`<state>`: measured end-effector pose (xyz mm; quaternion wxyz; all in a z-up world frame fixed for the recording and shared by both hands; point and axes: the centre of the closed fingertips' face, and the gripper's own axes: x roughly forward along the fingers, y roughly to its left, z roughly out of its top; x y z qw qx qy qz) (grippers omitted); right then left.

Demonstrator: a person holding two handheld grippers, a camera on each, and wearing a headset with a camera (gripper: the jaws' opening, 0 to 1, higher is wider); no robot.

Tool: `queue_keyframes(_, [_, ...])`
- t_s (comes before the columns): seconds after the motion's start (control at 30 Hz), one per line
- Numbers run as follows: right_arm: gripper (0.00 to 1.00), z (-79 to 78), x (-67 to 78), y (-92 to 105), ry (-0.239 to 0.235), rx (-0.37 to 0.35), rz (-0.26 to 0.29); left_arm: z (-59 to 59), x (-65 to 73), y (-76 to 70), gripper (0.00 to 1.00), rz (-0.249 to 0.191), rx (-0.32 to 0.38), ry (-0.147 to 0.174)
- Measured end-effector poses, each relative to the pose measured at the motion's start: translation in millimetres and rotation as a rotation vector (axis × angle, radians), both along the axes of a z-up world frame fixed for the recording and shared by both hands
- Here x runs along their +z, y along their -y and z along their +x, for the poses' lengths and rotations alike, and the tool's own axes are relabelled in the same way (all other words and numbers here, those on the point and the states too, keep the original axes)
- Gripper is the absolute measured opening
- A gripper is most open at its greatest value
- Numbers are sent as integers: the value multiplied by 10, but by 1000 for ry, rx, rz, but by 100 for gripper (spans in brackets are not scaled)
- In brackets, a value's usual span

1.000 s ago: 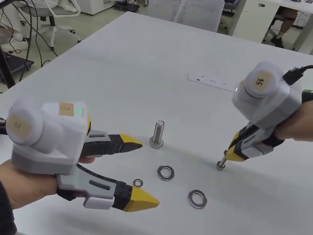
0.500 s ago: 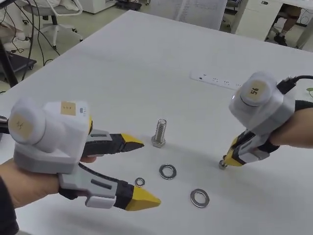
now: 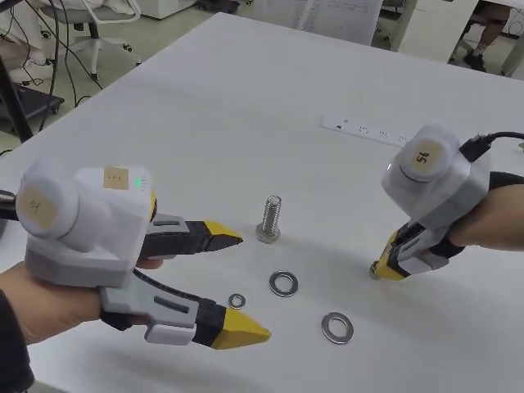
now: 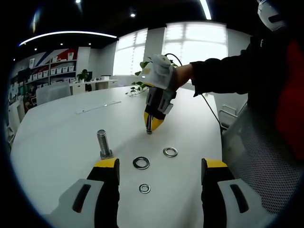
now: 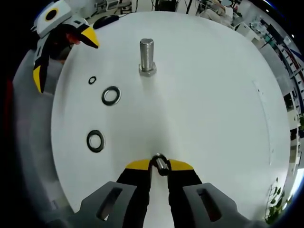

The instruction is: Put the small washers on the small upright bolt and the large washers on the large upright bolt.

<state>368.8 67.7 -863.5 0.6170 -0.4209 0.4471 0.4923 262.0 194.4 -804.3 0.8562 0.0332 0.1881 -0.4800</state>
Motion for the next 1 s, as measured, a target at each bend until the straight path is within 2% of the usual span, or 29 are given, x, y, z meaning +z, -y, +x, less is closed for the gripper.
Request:
queue_keyframes(0.37, [15, 12, -15, 3, -1, 3, 5, 5, -1, -2, 69, 2, 2, 0])
queue_keyframes(1.0, [30, 19, 89, 32, 22, -17, 48, -1, 13, 12, 69, -1, -1, 3])
